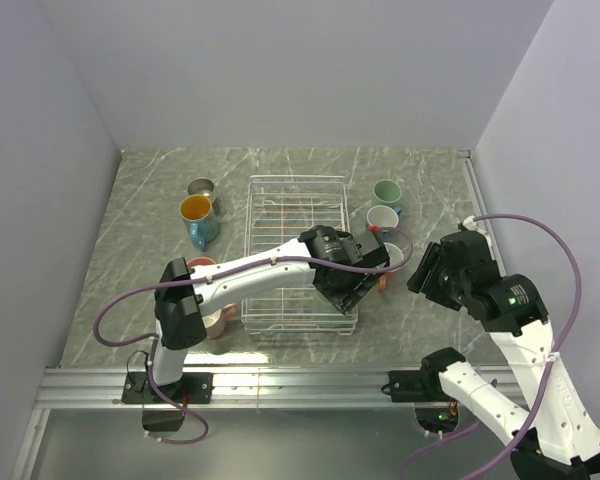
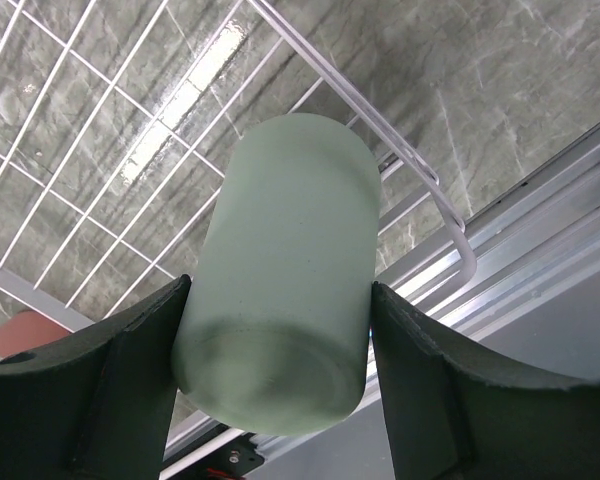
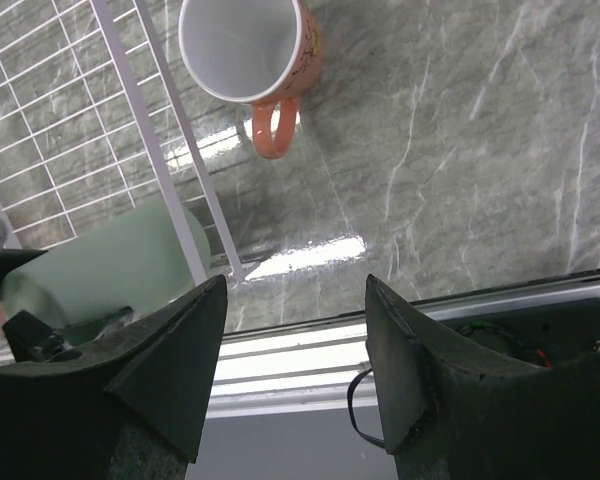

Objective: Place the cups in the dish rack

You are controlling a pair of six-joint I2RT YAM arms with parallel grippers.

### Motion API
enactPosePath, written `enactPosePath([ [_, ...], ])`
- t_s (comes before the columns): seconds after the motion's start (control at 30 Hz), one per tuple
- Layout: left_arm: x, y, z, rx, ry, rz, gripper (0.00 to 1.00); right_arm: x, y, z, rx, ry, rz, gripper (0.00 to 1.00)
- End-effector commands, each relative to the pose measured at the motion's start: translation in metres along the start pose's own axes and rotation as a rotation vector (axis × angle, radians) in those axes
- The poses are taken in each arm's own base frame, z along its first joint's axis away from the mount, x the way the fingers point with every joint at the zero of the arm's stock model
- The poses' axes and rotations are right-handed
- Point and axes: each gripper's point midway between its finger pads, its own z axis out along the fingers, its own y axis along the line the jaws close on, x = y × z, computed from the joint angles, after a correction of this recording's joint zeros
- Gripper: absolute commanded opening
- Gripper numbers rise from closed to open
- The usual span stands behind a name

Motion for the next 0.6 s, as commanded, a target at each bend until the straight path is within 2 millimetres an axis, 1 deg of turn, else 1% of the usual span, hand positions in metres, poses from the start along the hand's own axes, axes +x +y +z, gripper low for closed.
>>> enactPosePath([
  [0.0, -0.007, -0.005, -0.008, 0.009, -0.028, 0.014, 0.37, -0.006, 0.005, 0.006, -0.012, -0.019, -0.013, 0.64],
  [0.03, -0.008, -0.005, -0.008, 0.011, -0.029, 0.014, 0.42, -0.006, 0.005, 0.006, -0.014, -0.019, -0.013, 0.64],
  [0.07, -0.009, -0.006, -0.007, 0.012, -0.032, 0.013, 0.52, -0.005, 0.004, 0.008, -0.011, -0.016, -0.017, 0.64],
  [0.13, -0.009, -0.005, -0.006, -0.001, -0.031, 0.011, 0.60, -0.004, 0.006, 0.009, -0.019, -0.009, -0.024, 0.65],
  [0.17, -0.009, -0.004, -0.006, -0.006, -0.031, 0.008, 0.66, -0.003, 0.009, 0.011, -0.033, -0.003, -0.024, 0.65],
  [0.23, -0.012, -0.004, -0.007, -0.004, -0.041, 0.000, 0.73, -0.001, 0.013, 0.012, -0.055, 0.005, -0.032, 0.65],
  [0.27, -0.014, -0.004, -0.010, -0.001, -0.053, -0.004, 0.78, 0.000, 0.017, 0.014, -0.075, 0.010, -0.033, 0.65],
  [0.4, -0.024, -0.006, -0.022, 0.022, -0.099, -0.021, 0.91, 0.000, 0.023, 0.024, -0.083, 0.026, -0.034, 0.65],
  [0.47, -0.028, -0.009, -0.029, 0.039, -0.113, -0.025, 0.99, -0.001, 0.026, 0.030, -0.083, 0.031, -0.032, 0.65],
  [0.5, -0.033, -0.010, -0.035, 0.048, -0.132, -0.032, 0.99, 0.000, 0.028, 0.034, -0.082, 0.045, -0.036, 0.66],
  [0.57, -0.037, -0.009, -0.041, 0.053, -0.146, -0.040, 0.99, -0.003, 0.032, 0.042, -0.086, 0.042, -0.035, 0.66],
])
